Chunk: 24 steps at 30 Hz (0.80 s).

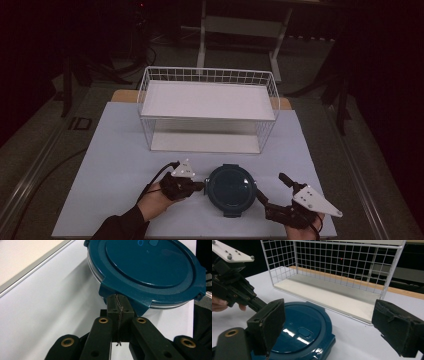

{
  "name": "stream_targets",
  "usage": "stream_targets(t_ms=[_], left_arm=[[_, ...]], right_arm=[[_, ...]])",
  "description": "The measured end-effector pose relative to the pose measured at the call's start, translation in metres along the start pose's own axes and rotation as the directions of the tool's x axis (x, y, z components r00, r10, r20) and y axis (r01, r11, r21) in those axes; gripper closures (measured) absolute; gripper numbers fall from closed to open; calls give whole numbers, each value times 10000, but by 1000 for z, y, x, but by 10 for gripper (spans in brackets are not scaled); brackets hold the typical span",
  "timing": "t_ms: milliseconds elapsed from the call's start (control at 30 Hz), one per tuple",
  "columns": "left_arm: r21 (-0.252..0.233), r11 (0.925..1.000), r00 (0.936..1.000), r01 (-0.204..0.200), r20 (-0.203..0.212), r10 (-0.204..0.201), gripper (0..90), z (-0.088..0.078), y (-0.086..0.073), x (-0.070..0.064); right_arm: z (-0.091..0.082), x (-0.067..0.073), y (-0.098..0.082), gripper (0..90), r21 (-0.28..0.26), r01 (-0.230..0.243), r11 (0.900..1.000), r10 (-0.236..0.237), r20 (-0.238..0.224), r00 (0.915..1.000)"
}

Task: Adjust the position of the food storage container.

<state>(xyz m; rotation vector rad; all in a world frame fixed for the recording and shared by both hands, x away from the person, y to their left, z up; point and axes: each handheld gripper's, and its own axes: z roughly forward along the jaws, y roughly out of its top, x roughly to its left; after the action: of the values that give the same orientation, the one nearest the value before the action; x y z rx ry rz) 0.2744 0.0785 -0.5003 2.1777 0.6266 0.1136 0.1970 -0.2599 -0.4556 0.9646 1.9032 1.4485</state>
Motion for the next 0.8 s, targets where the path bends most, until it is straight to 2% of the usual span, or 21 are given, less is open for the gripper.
stream_targets(t_ms=[367, 433, 500, 533, 567, 600, 633, 667, 700, 733, 767, 800], left_arm=[[-73, 9999, 10000, -71, -30, 71, 895, 7, 5, -2], [-1, 10000, 9999, -88, 72, 88, 872, 6, 5, -1], [-167, 9995, 9996, -262, -53, 261, 696, 3, 5, 0], [-336, 9994, 9998, -110, 147, 115, 599, 0, 4, 3], [-464, 9989, 9997, 74, 224, -64, 570, -2, 4, 4], [-675, 9976, 9998, 164, 122, -156, 490, -7, 4, 7], [-675, 9976, 9998, 164, 122, -156, 407, -7, 4, 7], [-863, 9959, 9995, 271, 189, -256, 407, -9, 4, 6], [-973, 9947, 9994, 321, 144, -309, 301, -12, 4, 5], [-1062, 9938, 9990, 328, 330, -295, 234, -14, 4, 5], [-1155, 9925, 9981, 390, 525, -332, 234, -16, 5, 4], [-1155, 9925, 9981, 390, 525, -332, 191, -16, 5, 4]], right_arm=[[0, 0, 0, 115, 23, -17, 10000, 17, -5, 10000], [0, -1, 0, 115, 1, -16, 10000, 16, -7, 10000], [-1, -2, 0, 115, 0, -31, 10000, 31, 25, 10000], [-1, -2, 0, 115, 12, -48, 10000, 48, 20, 10000], [-1, -2, 0, 115, 14, -43, 10000, 43, 32, 10000], [-1, -2, 0, 115, 19, -48, 10000, 48, 20, 10000], [-1, -2, 0, 115, 28, -51, 10000, 51, 20, 10000], [-1, -2, 0, 115, 28, -51, 10000, 51, 20, 10000], [0, -2, 0, 115, 51, -24, 10000, 24, 23, 10000], [0, -1, 0, 115, 51, -24, 10000, 24, 27, 10000], [0, -1, 0, 115, 51, -24, 10000, 24, 27, 10000], [0, -1, 0, 115, 51, -24, 10000, 24, 27, 10000]])
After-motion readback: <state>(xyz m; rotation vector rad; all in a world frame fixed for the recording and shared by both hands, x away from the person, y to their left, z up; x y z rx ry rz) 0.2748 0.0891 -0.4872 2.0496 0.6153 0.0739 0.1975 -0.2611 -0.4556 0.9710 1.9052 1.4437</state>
